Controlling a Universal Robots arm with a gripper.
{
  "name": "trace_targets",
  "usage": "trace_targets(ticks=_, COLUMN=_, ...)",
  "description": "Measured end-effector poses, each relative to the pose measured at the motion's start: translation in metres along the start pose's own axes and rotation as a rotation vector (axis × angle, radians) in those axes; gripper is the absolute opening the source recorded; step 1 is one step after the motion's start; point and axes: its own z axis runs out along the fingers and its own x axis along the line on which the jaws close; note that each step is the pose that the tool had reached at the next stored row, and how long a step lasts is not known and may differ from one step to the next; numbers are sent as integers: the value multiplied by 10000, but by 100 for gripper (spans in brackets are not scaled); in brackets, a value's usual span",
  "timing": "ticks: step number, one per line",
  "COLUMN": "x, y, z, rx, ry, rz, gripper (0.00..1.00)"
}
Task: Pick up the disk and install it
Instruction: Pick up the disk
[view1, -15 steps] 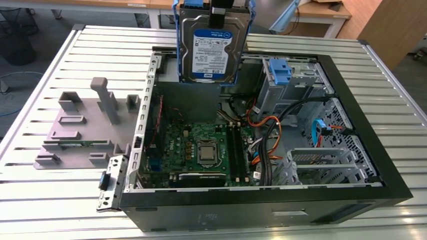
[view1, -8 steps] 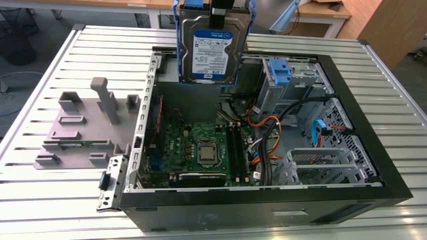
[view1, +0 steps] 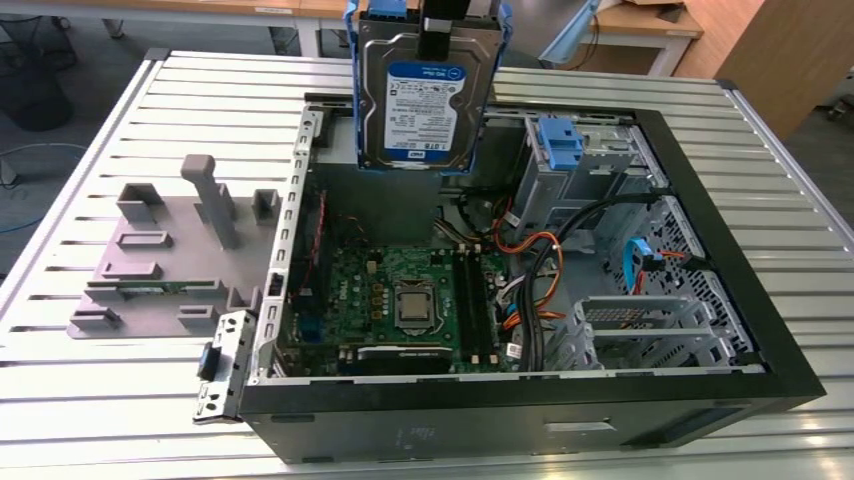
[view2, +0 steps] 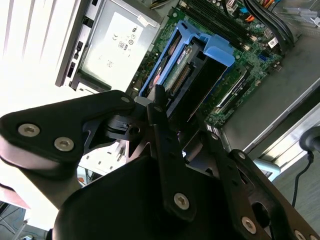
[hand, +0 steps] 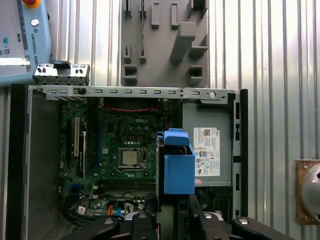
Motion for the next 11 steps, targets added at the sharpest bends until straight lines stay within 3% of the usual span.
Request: trace_targets(ticks=11, x=46, y=0, z=-2, rx=0, ry=0, rz=0, gripper=35)
